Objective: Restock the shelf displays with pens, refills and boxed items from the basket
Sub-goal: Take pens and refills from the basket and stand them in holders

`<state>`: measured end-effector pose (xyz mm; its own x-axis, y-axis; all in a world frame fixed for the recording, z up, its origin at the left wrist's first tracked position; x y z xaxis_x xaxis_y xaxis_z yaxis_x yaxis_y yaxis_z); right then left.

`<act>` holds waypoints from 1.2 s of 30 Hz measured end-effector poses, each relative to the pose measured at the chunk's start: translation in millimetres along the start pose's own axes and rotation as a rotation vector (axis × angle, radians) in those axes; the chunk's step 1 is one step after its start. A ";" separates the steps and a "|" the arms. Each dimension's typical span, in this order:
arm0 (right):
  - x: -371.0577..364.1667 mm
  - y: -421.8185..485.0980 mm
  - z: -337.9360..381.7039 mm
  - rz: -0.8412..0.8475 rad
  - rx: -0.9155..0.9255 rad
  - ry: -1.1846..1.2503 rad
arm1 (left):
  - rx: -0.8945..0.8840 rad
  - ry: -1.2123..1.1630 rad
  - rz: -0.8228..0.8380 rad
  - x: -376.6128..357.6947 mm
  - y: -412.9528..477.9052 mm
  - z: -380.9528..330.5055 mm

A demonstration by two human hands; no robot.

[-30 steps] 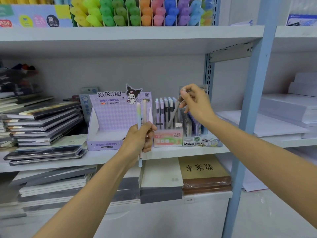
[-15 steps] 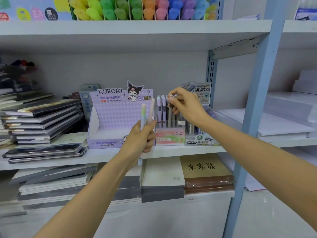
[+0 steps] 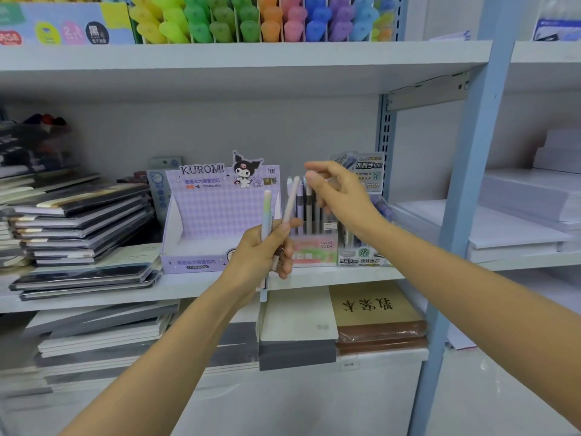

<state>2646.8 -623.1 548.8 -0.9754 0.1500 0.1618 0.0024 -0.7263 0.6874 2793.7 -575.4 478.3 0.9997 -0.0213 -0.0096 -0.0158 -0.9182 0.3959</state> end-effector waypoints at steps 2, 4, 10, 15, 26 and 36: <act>-8.1 -6.0 2.4 0.136 -0.067 0.141 | 0.002 0.016 0.041 -5.5 -1.7 -1.2; -7.7 -7.4 5.6 0.157 -0.075 0.184 | 0.022 0.031 0.054 -8.4 -2.6 -0.8; 27.3 -1.1 -1.7 0.046 -0.215 0.317 | 0.042 -0.034 -0.240 18.2 1.9 -3.4; 19.3 -27.1 -11.2 0.417 -0.253 0.124 | -0.001 -0.224 -0.445 32.3 2.2 -15.8; -1.9 -34.3 3.1 0.421 -0.121 0.131 | -0.054 -0.030 -0.198 -4.8 -5.3 -28.4; 30.1 -18.1 10.0 0.122 -0.110 0.303 | 0.169 -0.033 -0.172 -11.4 2.3 -12.7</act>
<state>2619.6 -598.7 548.3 -0.9906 -0.1367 0.0092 0.1155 -0.7970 0.5928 2782.5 -572.2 491.0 0.9868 0.1310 -0.0948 0.1496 -0.9624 0.2266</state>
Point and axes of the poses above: each hand's wrist, its own y-axis towards the middle knuckle, its own x-axis out of the back of the hand, z = x × y, the point moved 7 cm from there along y, towards the middle knuckle, and after that the axes turned 10 degrees about -z, right-handed, at the moved point
